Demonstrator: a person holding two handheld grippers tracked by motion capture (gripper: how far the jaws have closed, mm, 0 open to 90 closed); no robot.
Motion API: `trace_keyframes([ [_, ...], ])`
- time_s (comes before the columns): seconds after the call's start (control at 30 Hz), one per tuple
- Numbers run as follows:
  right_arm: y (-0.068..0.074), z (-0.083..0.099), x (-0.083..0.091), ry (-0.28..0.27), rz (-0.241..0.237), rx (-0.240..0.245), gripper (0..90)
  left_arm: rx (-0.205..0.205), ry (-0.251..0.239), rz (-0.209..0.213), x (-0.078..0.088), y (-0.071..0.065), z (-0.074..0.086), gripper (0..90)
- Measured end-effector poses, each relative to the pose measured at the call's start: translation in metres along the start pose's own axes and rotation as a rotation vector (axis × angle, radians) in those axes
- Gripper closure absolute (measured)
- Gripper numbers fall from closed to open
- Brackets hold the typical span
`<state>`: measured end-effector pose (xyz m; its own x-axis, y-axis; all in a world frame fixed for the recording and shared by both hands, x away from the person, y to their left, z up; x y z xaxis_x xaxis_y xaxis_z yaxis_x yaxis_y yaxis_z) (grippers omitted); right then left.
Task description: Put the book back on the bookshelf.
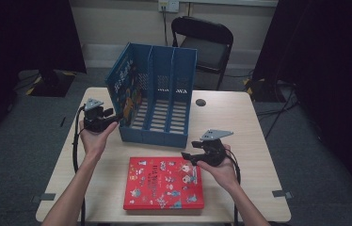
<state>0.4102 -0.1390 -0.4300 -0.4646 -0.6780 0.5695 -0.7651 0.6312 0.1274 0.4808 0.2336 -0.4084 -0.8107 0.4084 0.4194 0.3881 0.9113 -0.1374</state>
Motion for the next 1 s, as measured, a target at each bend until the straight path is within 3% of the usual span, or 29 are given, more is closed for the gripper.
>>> trace_keyframes([
  [0.27,0.001,0.001,0.000,0.008,-0.002,0.008,35.4,-0.003,0.048,0.079,0.007,-0.002,0.010,49.1],
  [0.43,0.001,0.002,0.003,0.009,0.000,0.008,36.1,-0.025,0.071,0.124,0.019,-0.011,0.020,48.4],
  [0.53,0.001,0.005,0.004,0.021,0.004,0.013,36.2,-0.037,0.061,0.120,0.024,-0.015,0.026,50.5],
  [0.57,0.001,0.006,0.005,0.030,0.005,0.013,36.2,-0.054,0.092,0.128,0.027,-0.018,0.032,51.1],
  [0.77,-0.002,0.017,0.008,0.066,0.022,0.016,36.0,-0.061,0.083,0.126,0.036,-0.026,0.041,51.4],
  [0.9,-0.007,0.031,0.009,0.079,0.029,-0.007,35.6,-0.075,0.132,0.154,0.041,-0.033,0.052,52.0],
  [1.0,-0.008,0.033,0.008,0.082,0.029,-0.013,35.4,-0.038,0.139,0.180,0.044,-0.034,0.056,54.3],
])
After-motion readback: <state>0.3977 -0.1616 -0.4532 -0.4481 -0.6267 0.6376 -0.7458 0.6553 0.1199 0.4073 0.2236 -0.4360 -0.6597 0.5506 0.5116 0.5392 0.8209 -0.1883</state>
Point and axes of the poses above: each handheld gripper's, and its own axes: x roughly backward along the jaws, z roughly out of its underside, y roughly to its left, the point moved 2 cm from there along -x, roughly forward along the jaws, and after that the axes turned 1 degree about -x, right-handed, at the moved point
